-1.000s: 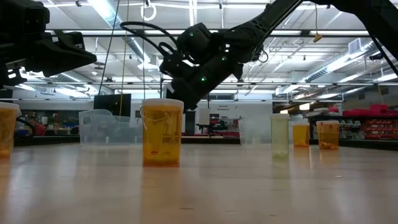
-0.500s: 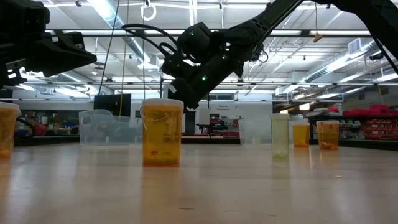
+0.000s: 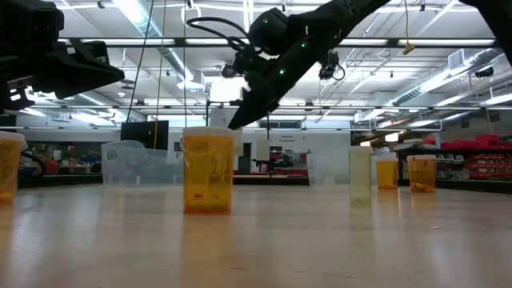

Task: Pick and place medicine bottles into bin by pill shape (circle, oval)
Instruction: Put the left slim yellow pill bottle into the right transparent bin

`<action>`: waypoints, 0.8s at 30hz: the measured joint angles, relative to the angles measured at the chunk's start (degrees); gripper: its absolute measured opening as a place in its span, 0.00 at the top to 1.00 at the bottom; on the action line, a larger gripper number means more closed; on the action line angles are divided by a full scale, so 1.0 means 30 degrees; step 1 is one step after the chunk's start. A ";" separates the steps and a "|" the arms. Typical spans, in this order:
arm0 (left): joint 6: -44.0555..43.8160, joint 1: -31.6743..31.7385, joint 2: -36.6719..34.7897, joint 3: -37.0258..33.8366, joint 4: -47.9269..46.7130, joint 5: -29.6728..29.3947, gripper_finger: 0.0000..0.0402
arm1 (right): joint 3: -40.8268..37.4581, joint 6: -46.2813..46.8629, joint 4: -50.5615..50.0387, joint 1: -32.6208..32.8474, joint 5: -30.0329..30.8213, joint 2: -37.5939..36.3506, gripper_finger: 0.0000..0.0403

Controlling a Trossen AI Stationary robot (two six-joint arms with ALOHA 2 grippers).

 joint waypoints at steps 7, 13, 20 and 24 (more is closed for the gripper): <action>0.0005 -0.0004 0.0000 0.0006 0.0000 0.0000 0.87 | 0.0000 -0.0143 -0.1936 -0.0482 0.0834 -0.1754 0.66; 0.0000 0.0001 0.0007 0.0001 0.0000 0.0000 0.85 | 0.0000 -0.0258 -0.3336 -0.0981 0.1619 -0.2816 0.66; 0.0000 -0.0004 0.0000 0.0006 0.0000 0.0000 0.87 | -0.0011 -0.0069 -0.5110 -0.1778 0.1711 -0.3912 0.66; 0.0000 -0.0001 0.0001 0.0003 0.0000 0.0003 0.87 | -0.0015 -0.0078 -0.5611 -0.2212 0.2246 -0.4212 0.66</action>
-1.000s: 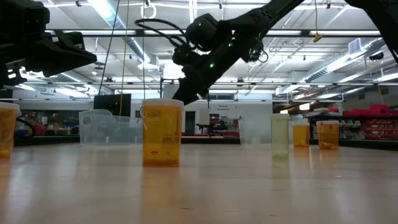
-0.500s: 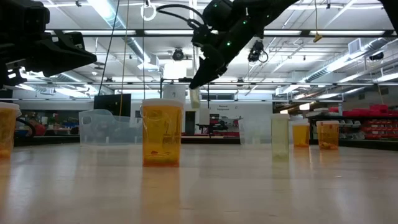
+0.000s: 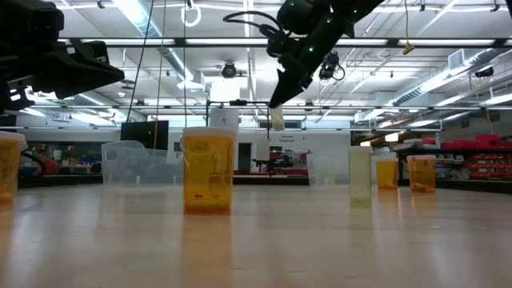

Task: Pick and place medicine bottles into bin by pill shape (circle, oval)
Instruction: Put the left slim yellow pill bottle into the right transparent bin

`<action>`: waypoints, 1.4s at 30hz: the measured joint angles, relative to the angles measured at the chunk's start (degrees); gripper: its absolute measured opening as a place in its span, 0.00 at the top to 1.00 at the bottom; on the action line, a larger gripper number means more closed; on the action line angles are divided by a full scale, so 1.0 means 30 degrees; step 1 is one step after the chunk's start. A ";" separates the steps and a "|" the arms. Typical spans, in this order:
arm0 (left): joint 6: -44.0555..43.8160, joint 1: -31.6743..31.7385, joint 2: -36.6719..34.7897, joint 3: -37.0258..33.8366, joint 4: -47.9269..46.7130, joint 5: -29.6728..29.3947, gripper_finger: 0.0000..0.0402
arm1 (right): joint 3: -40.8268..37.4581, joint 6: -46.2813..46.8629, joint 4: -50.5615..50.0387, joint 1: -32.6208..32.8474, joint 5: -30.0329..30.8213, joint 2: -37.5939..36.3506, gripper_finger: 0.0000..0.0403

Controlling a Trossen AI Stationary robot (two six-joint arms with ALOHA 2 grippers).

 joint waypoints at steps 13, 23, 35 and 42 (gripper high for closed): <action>0.0001 -0.0002 -0.0001 0.0002 0.0000 -0.0003 0.87 | 0.0000 0.0520 -0.1583 -0.2164 0.1940 -0.0176 0.66; 0.0000 -0.0002 -0.0001 0.0002 0.0000 -0.0003 0.85 | 0.0000 0.0827 -0.3612 -0.4104 0.2595 -0.0470 0.66; 0.0000 0.0002 -0.0001 0.0003 0.0000 0.0004 0.86 | 0.0000 0.1724 -0.5509 -0.5452 0.2233 -0.0759 0.66; 0.0000 0.0004 0.0006 -0.0002 0.0000 -0.0001 0.86 | -0.1204 0.1995 -0.5318 -0.5556 0.2222 -0.0759 0.66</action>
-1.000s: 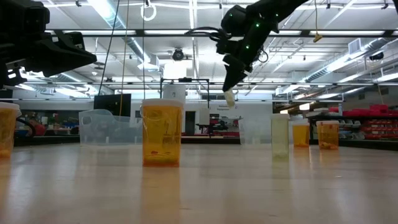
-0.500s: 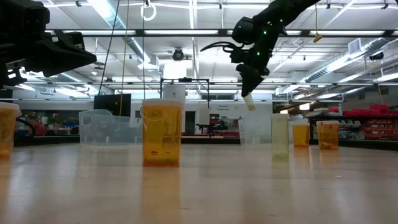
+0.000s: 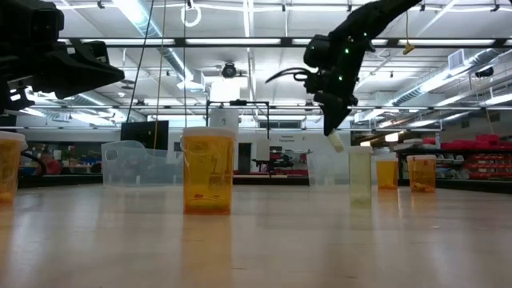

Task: Pick and place medicine bottles into bin by pill shape (circle, oval)
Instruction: Put the left slim yellow pill bottle into the right transparent bin

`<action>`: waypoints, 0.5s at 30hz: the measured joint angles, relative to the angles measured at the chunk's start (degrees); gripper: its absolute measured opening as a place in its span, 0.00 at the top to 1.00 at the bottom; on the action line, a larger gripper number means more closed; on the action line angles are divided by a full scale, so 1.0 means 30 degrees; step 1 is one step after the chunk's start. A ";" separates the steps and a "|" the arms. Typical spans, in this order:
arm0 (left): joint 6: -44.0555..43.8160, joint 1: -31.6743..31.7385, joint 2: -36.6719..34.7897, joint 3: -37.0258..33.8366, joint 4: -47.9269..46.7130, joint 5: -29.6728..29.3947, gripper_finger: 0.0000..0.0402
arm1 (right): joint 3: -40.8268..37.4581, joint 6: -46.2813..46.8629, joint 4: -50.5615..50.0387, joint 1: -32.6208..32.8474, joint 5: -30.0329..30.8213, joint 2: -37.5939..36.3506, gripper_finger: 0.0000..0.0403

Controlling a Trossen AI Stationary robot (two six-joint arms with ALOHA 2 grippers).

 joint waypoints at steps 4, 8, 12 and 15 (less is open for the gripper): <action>0.0000 -0.0007 -0.0002 0.0000 0.0000 0.0003 0.87 | -0.1460 -0.0010 0.1122 -0.0378 0.0086 0.0000 0.66; 0.0000 -0.0002 0.0000 0.0003 0.0000 0.0000 0.86 | -0.2840 -0.0037 0.3297 -0.0705 0.0069 0.0000 0.66; 0.0000 -0.0002 -0.0002 0.0003 0.0000 0.0000 0.85 | -0.3771 0.0079 0.4440 -0.0825 0.0000 0.0000 0.66; 0.0001 0.0000 0.0000 0.0004 0.0000 -0.0001 0.85 | -0.4312 0.0285 0.4790 -0.0825 -0.0223 0.0000 0.66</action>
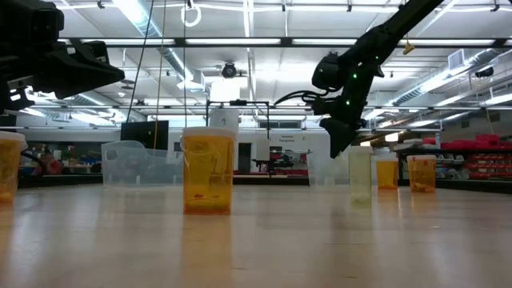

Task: Pick and place medicine bottles into bin by pill shape (circle, oval)
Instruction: Put the left slim yellow pill bottle into the right transparent bin

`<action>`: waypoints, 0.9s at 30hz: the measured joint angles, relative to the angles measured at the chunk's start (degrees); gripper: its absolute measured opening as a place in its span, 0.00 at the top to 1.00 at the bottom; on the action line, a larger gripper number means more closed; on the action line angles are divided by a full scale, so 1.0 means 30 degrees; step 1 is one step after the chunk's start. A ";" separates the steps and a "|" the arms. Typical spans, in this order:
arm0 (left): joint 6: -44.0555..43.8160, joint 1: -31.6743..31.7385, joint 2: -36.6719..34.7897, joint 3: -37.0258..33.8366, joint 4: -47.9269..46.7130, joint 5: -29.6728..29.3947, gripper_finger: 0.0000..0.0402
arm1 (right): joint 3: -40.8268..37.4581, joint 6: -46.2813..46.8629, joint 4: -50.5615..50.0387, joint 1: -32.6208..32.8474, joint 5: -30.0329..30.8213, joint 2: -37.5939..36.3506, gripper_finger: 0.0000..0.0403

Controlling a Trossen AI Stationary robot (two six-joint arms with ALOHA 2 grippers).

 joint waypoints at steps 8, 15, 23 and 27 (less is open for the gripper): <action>-0.0001 -0.0006 0.0000 0.0000 0.0000 0.0003 0.87 | -0.1374 0.0159 0.2063 -0.0445 -0.1178 0.0000 0.66; 0.0006 0.0000 -0.0007 0.0001 0.0000 -0.0001 0.86 | -0.2314 0.0323 0.2971 -0.0997 -0.1676 0.0000 0.66; -0.0001 -0.0007 0.0000 0.0001 0.0000 -0.0001 0.87 | -0.2579 0.0318 0.3212 -0.0998 -0.1715 0.0000 0.63; -0.0001 0.0000 -0.0005 -0.0003 -0.0002 0.0001 0.87 | -0.2586 0.0316 0.3235 -0.0998 -0.1707 -0.0184 0.63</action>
